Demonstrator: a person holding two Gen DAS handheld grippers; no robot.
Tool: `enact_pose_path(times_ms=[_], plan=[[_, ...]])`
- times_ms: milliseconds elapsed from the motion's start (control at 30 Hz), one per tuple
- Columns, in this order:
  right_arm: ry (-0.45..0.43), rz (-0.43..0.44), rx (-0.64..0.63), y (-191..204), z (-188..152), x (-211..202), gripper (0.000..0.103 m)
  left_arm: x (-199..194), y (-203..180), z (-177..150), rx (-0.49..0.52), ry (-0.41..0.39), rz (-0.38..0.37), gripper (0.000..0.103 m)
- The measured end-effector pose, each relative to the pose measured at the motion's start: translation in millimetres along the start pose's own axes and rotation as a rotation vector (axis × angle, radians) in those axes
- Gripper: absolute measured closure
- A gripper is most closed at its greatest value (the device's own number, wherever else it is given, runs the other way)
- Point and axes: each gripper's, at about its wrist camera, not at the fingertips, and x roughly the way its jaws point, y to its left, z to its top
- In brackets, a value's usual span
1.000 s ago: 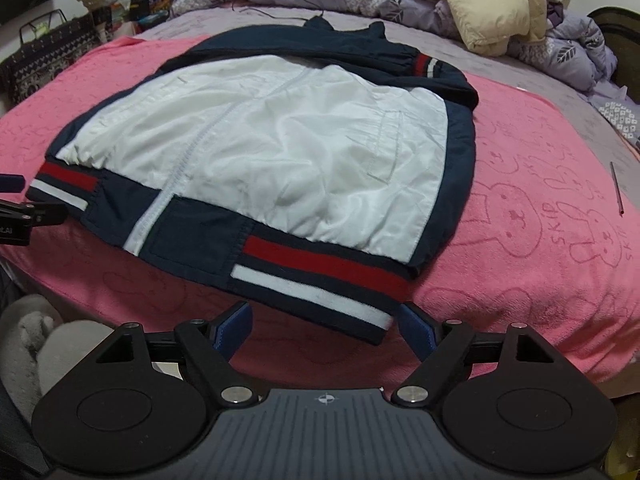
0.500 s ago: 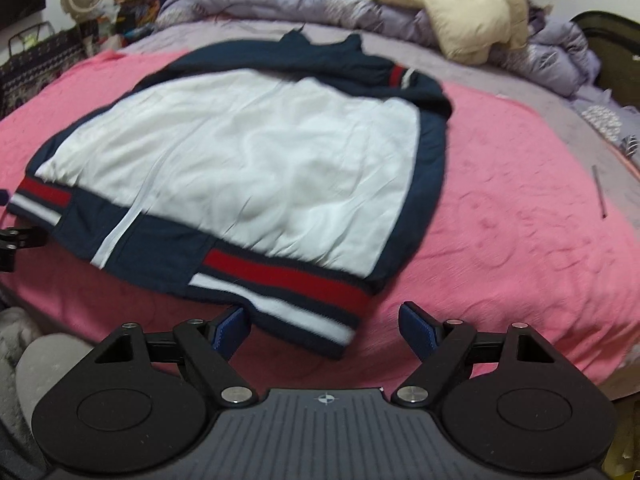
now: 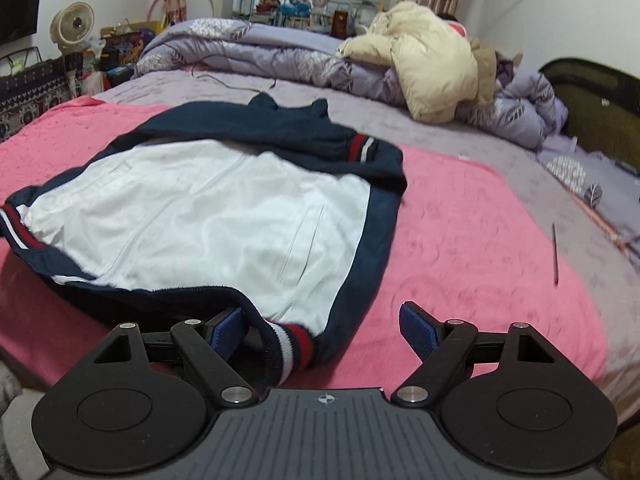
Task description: Fold clothes
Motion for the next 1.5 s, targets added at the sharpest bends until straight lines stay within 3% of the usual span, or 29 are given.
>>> enact_pose_path(times_ms=[133, 233, 400, 500, 567, 700, 800, 867, 900, 933, 967, 1000, 1167, 1333, 1500], plan=[[-0.013, -0.008, 0.014, -11, 29, 26, 0.021, 24, 3, 33, 0.006, -0.035, -0.003, 0.004], [-0.015, 0.002, 0.06, -21, 48, 38, 0.021, 51, 0, 49, 0.019, -0.008, 0.016, 0.004], [-0.097, 0.067, -0.024, -40, 49, 14, 0.02, 90, -7, 53, 0.05, 0.067, 0.044, 0.005], [-0.081, 0.095, -0.076, -53, 40, -3, 0.019, 103, -9, 46, 0.063, 0.098, 0.038, 0.005], [-0.043, 0.139, -0.189, -50, 26, -13, 0.019, 108, -9, 42, 0.053, 0.11, 0.022, 0.005], [0.067, 0.187, -0.532, -12, -18, -19, 0.02, 106, -6, 40, 0.05, 0.099, -0.005, 0.005], [0.023, 0.156, -0.685, 20, -41, -15, 0.021, 102, -3, 40, 0.052, 0.085, -0.024, 0.005], [0.004, 0.142, -0.648, 28, -37, -5, 0.029, 100, -1, 40, 0.053, 0.076, -0.037, 0.005], [0.022, 0.147, -0.602, 28, -30, 2, 0.049, 99, 0, 40, 0.053, 0.071, -0.043, 0.005], [0.04, 0.153, -0.556, 27, -22, 9, 0.078, 98, 1, 40, 0.054, 0.066, -0.049, 0.005], [0.058, 0.158, -0.51, 27, -15, 15, 0.09, 97, 1, 40, 0.054, 0.062, -0.056, 0.005], [0.057, 0.165, -0.447, 23, -5, 18, 0.093, 95, 2, 40, 0.055, 0.057, -0.062, 0.005], [0.021, 0.201, -0.16, 0, 53, 39, 0.093, 63, 26, 37, 0.102, -0.036, -0.209, 0.005], [0.089, 0.247, 0.027, -15, 87, 93, 0.093, 42, 23, 30, 0.242, -0.072, -0.366, 0.005], [0.126, 0.306, 0.08, -25, 100, 111, 0.091, 60, -12, 33, 0.409, -0.074, -0.455, 0.005]])
